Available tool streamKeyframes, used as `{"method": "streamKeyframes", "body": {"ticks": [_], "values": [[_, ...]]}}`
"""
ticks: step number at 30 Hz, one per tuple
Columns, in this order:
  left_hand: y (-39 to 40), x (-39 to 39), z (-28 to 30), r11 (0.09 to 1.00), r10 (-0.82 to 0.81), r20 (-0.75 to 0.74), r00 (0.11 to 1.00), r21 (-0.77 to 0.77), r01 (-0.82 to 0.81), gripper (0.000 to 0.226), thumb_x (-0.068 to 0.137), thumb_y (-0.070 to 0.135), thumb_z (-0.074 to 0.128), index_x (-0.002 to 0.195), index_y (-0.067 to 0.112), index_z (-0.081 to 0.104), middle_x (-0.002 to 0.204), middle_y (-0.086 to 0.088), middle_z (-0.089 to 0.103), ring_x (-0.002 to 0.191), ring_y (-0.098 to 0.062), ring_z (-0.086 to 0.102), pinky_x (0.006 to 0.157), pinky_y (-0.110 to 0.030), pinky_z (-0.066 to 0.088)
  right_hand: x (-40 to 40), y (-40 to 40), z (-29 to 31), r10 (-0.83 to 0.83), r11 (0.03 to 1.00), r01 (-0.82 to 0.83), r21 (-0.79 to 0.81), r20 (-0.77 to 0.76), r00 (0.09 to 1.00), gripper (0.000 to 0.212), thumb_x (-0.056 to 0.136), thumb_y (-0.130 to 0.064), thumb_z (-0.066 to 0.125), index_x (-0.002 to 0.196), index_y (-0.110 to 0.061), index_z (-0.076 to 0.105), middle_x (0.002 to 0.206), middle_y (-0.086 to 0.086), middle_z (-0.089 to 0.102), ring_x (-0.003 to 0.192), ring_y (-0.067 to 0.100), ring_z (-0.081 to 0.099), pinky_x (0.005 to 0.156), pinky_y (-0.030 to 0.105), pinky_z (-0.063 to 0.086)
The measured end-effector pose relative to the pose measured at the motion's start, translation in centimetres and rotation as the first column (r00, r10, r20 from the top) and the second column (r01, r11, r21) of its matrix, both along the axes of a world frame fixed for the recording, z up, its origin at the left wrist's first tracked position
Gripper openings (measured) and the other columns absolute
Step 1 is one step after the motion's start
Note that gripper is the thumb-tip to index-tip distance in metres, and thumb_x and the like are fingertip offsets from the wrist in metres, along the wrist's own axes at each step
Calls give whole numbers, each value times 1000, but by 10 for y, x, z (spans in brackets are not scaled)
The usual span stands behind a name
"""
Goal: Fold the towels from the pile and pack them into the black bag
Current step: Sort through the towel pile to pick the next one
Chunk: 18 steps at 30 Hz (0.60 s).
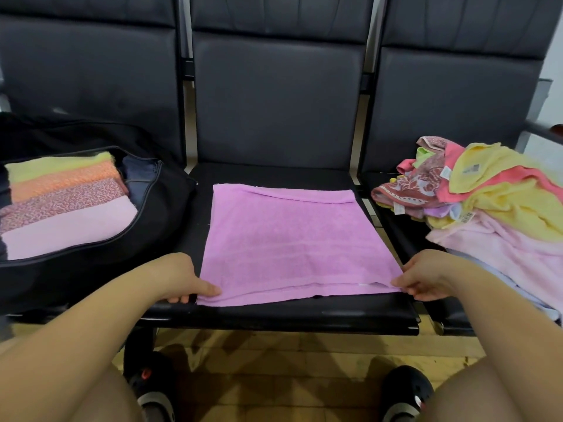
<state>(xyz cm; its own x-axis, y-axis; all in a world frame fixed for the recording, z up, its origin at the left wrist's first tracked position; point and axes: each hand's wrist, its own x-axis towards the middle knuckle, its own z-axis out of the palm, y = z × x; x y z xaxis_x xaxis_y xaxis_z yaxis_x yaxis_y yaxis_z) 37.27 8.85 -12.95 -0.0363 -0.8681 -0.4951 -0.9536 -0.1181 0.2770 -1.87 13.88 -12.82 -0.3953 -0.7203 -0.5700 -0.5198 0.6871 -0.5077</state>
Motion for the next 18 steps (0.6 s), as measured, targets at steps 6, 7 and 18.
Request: {"method": "streamKeyframes", "body": {"ticks": [6, 7, 18], "values": [[5, -8, -2, 1000, 27, -65, 998, -3, -27, 39, 80, 38, 73, 60, 9, 55, 45, 1, 55, 37, -11, 45, 47, -19, 40, -5, 3, -1, -6, 1000, 7, 21, -35, 999, 25, 81, -19, 75, 95, -2, 64, 87, 9, 61, 76, 19, 56, 62, 28, 49], [5, -8, -2, 999, 52, -95, 994, 21, -50, 36, 83, 35, 71, 65, 8, 54, 47, 0, 57, 37, -11, 47, 46, -20, 40, -5, 3, -1, -11, 1000, 11, 20, -25, 1000, 24, 83, -18, 74, 98, -2, 64, 91, 10, 61, 79, 20, 58, 62, 28, 49], [7, 11, 9, 924, 351, -711, 609, 158, -347, 30, 90, 0, 58, 119, 5, 51, 64, -15, 70, 47, -17, 63, 43, -23, 51, 0, 11, 21, -142, 961, 232, -152, 450, 881, 14, 89, -2, 61, 103, -5, 60, 83, 12, 66, 69, 19, 64, 49, 23, 55]]}}
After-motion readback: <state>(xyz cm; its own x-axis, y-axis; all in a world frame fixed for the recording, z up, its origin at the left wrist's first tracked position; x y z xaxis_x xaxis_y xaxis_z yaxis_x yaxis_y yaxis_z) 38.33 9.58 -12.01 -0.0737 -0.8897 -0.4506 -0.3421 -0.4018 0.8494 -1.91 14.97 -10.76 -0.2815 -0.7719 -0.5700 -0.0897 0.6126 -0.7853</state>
